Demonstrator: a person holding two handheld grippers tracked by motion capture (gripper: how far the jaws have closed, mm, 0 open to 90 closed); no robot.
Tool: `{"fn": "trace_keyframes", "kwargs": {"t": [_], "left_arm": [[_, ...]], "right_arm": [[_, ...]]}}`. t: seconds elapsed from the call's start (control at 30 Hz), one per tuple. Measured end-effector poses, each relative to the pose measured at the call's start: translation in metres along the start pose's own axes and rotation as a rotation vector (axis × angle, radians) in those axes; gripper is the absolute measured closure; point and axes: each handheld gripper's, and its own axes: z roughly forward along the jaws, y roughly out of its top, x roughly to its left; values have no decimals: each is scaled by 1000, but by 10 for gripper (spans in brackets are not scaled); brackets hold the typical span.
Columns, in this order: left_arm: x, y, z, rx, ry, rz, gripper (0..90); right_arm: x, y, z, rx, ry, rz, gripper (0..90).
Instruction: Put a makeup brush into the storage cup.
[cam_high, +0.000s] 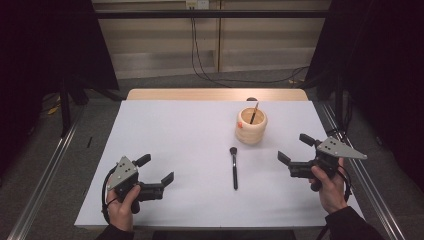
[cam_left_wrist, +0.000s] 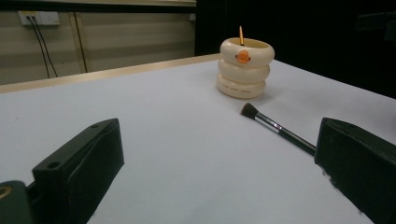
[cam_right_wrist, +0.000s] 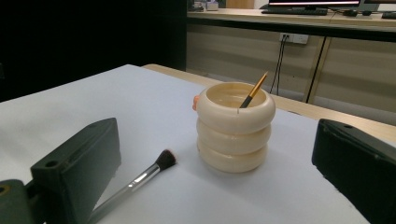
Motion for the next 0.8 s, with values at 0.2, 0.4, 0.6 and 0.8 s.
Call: {"fn": "trace_keyframes", "kwargs": {"t": [0.2, 0.4, 0.6, 0.8], "left_arm": [[0, 0, 0, -3, -3, 6, 12], [0, 0, 0, 0, 0, 4, 12], [0, 0, 1, 2, -1, 2, 12], [0, 0, 0, 0, -1, 4, 12]], "right_arm": [[3, 5, 9, 4, 19, -16, 8], [3, 11, 19, 8, 22, -11, 8], [5, 15, 31, 25, 43, -19, 7], [5, 21, 44, 18, 52, -26, 8]]}}
